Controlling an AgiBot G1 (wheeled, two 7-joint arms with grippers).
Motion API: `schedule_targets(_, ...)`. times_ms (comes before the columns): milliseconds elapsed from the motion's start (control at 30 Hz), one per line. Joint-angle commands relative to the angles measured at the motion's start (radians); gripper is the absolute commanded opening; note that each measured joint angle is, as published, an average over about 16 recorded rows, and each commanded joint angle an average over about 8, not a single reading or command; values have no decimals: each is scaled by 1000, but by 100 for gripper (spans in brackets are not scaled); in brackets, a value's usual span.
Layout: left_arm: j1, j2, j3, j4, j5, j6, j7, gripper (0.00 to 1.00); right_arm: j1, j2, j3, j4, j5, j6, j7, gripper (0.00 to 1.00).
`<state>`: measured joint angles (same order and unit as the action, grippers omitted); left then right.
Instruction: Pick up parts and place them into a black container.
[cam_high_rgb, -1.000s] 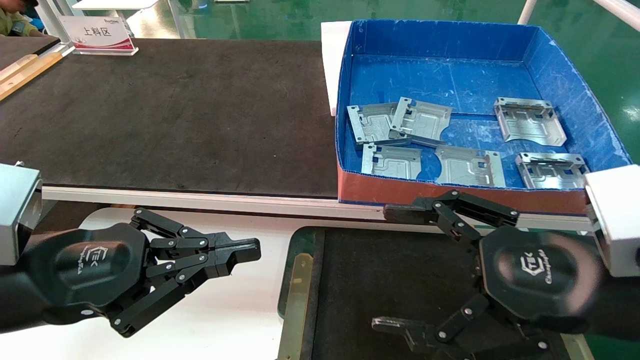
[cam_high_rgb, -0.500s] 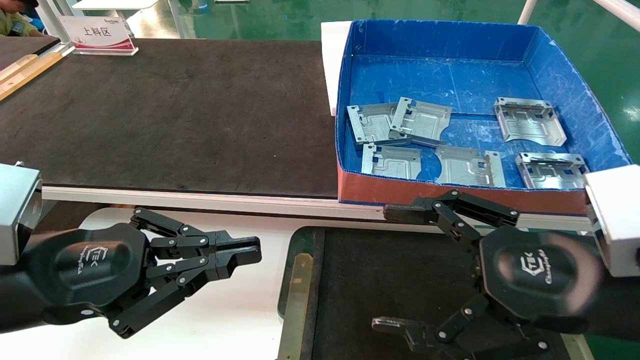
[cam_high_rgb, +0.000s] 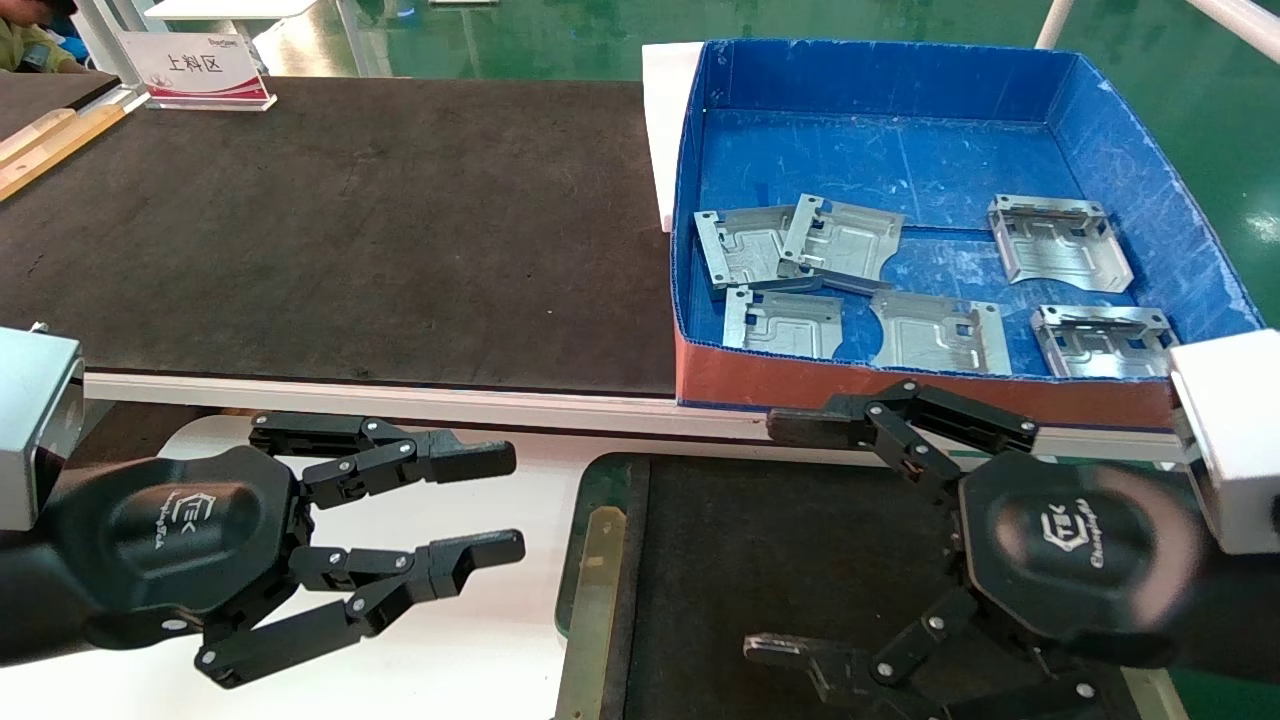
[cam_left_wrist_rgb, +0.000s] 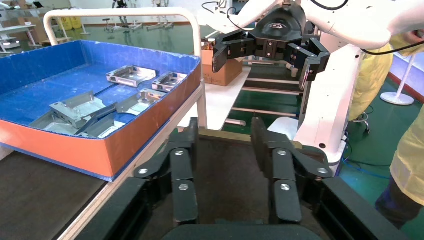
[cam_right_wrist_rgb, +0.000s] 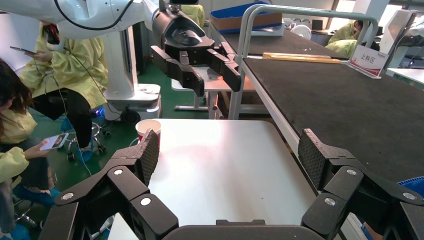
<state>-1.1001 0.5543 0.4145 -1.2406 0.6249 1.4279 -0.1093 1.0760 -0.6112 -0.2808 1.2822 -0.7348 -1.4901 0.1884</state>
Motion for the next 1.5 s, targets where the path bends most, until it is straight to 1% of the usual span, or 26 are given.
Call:
schedule_targets(33, 0, 0, 0, 0, 0, 0, 0, 100, -1, 0, 0, 0, 3, -3, -1, 100)
schedule_targets(167, 0, 0, 0, 0, 0, 0, 0, 100, 5, -1, -2, -1, -15, 22, 6, 100)
schedule_targets(333, 0, 0, 0, 0, 0, 0, 0, 100, 28, -14, -9, -16, -62, 84, 14, 100)
schedule_targets(433, 0, 0, 0, 0, 0, 0, 0, 100, 53, -30, -14, -49, -95, 120, 11, 100)
schedule_targets(567, 0, 0, 0, 0, 0, 0, 0, 100, 106, -58, -26, -124, -143, 158, 4, 100)
schedule_targets(800, 0, 0, 0, 0, 0, 0, 0, 100, 239, -118, -62, -319, -246, 204, -21, 100)
schedule_targets(933, 0, 0, 0, 0, 0, 0, 0, 100, 322, -153, -83, -454, -310, 230, -64, 100)
schedule_targets(1067, 0, 0, 0, 0, 0, 0, 0, 100, 398, -186, -95, -599, -362, 273, -112, 100)
schedule_targets(1300, 0, 0, 0, 0, 0, 0, 0, 100, 511, -242, -104, -846, -416, 367, -182, 100)
schedule_targets(1500, 0, 0, 0, 0, 0, 0, 0, 100, 574, -287, -99, -1015, -428, 456, -214, 100)
